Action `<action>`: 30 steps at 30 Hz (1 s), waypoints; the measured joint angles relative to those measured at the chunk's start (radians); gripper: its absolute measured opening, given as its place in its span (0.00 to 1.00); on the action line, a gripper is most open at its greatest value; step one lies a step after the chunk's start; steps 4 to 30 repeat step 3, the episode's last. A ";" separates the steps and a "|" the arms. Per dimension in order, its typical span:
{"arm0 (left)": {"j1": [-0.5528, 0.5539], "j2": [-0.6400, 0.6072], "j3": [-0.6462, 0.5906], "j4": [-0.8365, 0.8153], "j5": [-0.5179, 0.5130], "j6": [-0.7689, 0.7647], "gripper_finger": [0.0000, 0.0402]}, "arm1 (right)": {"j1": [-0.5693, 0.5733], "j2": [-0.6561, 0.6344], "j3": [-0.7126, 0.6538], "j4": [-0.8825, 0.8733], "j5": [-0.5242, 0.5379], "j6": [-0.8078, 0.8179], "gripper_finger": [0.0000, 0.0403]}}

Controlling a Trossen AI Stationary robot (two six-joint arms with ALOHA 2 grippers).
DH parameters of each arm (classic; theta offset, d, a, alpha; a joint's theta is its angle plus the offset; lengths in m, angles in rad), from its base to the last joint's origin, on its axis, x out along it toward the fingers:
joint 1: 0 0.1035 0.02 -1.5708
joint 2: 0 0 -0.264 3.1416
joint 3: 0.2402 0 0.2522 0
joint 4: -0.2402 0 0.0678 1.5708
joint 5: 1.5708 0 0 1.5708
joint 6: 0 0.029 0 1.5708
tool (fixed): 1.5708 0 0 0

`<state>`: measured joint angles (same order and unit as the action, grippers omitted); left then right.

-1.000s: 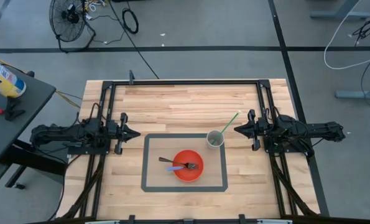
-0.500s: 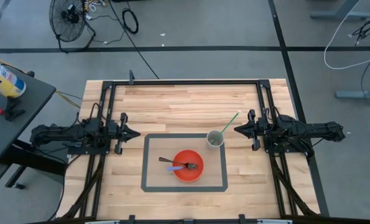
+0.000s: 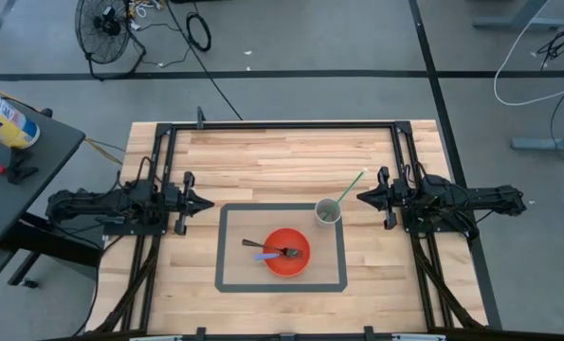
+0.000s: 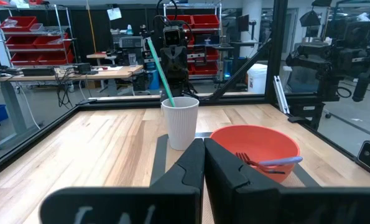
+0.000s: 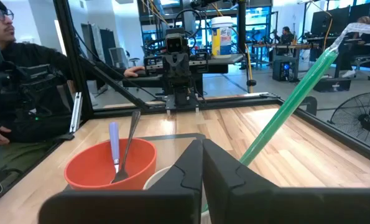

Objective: Pick & Place Utensil
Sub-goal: Return to Home Position

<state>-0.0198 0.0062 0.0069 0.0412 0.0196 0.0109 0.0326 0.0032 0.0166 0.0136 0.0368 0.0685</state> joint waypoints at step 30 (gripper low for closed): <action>0.000 0.000 0.000 0.000 0.000 0.000 0.04 | 0.000 0.000 0.000 0.000 0.000 0.000 0.03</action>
